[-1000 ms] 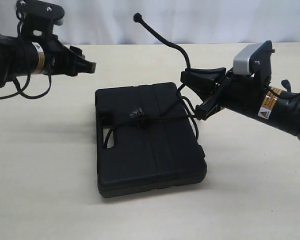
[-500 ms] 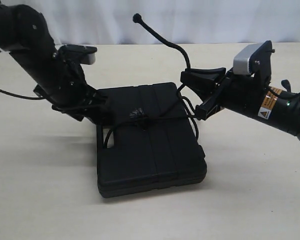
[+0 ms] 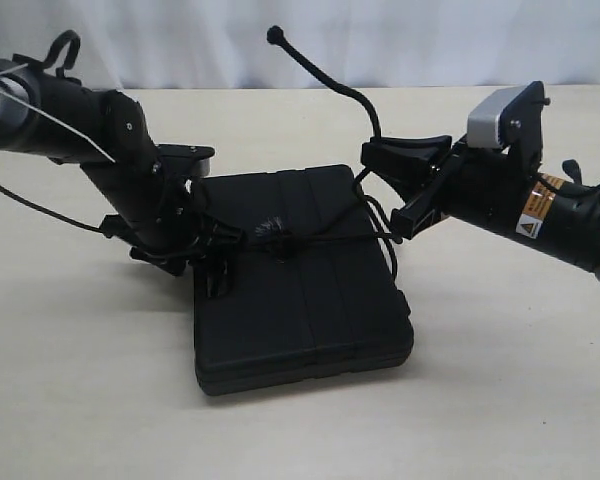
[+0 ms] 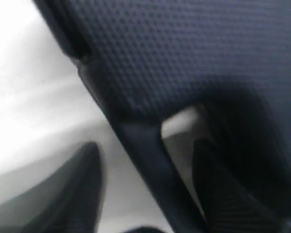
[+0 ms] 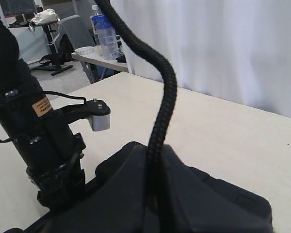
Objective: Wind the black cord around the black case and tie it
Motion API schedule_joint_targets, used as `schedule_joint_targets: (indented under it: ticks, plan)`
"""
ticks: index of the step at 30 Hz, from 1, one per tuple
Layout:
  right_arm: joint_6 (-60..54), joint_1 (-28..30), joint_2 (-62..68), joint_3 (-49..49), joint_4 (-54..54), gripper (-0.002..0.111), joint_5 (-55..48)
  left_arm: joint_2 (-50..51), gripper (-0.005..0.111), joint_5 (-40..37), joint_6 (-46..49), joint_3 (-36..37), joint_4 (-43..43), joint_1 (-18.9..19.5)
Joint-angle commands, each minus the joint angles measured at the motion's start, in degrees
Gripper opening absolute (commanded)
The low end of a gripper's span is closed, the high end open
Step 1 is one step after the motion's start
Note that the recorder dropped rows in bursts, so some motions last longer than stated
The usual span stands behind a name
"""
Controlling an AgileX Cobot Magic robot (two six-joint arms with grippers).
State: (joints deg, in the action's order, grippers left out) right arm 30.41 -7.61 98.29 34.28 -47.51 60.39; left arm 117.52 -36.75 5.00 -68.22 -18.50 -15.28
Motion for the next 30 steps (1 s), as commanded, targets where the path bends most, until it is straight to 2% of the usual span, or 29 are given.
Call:
schedule_joint_targets:
  ticks: [1, 5, 11, 15, 23, 27, 30]
  plan:
    - [0.1, 0.2, 0.1, 0.3, 0.1, 0.004, 0.4, 0.8, 0.037, 3.9, -0.8, -0.5, -0.1, 0.0]
    - [1.3, 0.2, 0.1, 0.3, 0.6, 0.004, 0.3, -1.8, 0.001, 4.4, -0.9, -0.5, -0.4, 3.0]
    - [6.4, 2.1, -1.7, 0.3, 1.6, 0.004, -2.8, -8.1, 0.000, -1.4, -0.8, -0.5, 2.3, 10.4]
    - [8.4, 5.6, -5.3, -1.0, 2.8, 0.004, -4.4, -10.0, 0.000, -1.6, -0.8, 0.9, 4.5, 15.2]
    - [10.5, 16.6, -8.4, -1.9, 20.9, 0.004, -14.1, -10.0, 0.000, -1.1, 4.8, 4.9, 4.1, 25.9]
    - [5.8, 19.5, -8.5, -1.9, 27.3, 0.004, -20.2, -10.0, 0.000, -2.3, 7.3, 4.9, 1.4, 27.5]
    - [4.1, 22.6, -8.5, -1.3, 27.6, 0.004, -26.2, -10.0, 0.000, -1.1, 9.8, 4.9, -1.3, 27.5]
